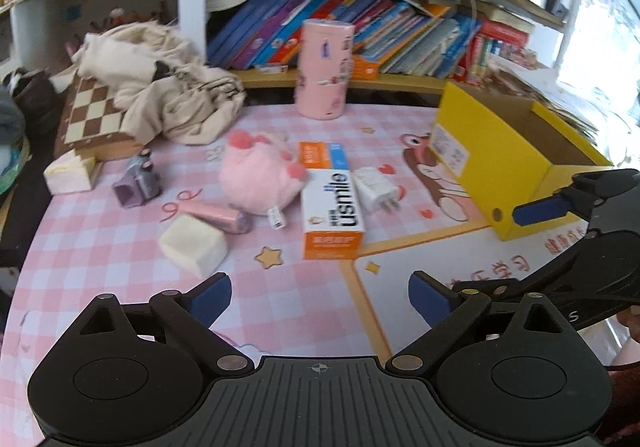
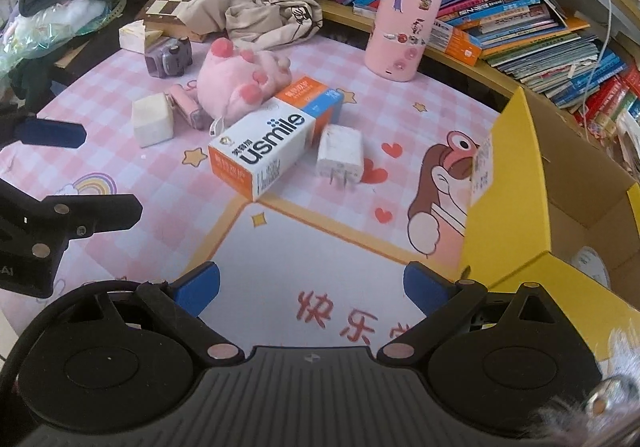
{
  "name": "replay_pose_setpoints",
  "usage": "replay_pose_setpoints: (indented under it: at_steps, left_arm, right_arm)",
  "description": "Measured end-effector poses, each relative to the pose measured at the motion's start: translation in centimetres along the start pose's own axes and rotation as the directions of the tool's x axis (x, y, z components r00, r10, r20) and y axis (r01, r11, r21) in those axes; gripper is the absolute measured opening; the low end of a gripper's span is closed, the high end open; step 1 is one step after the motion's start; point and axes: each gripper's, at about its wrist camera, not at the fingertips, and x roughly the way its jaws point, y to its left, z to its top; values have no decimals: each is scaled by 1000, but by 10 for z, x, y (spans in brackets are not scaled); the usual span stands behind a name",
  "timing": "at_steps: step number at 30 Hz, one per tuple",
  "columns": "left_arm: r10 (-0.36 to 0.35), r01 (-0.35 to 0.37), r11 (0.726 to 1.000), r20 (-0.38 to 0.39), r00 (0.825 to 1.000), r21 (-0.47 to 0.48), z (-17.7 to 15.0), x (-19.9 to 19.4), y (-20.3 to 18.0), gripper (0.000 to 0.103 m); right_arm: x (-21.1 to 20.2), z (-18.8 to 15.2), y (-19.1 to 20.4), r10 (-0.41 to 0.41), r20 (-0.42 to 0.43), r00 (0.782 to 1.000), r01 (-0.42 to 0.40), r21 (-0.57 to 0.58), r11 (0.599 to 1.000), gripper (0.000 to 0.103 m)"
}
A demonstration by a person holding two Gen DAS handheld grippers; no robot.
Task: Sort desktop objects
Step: 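Move both tools toward the usmile toothpaste box and white foam block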
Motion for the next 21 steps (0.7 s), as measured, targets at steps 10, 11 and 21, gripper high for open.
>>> replay_pose_setpoints:
  at_steps: [10, 11, 21]
  left_arm:
    - [59, -60, 997, -8, 998, -41, -1, 12, 15, 97]
    - [71, -72, 997, -7, 997, -39, 0, 13, 17, 97]
    - [168, -167, 984, 8, 986, -55, 18, 33, 53, 97]
  right_arm:
    - [21, 10, 0, 59, -15, 998, -59, -5, 998, 99]
    - [23, 12, 1, 64, -11, 998, -64, -3, 998, 99]
    - [47, 51, 16, 112, 38, 993, -112, -19, 994, 99]
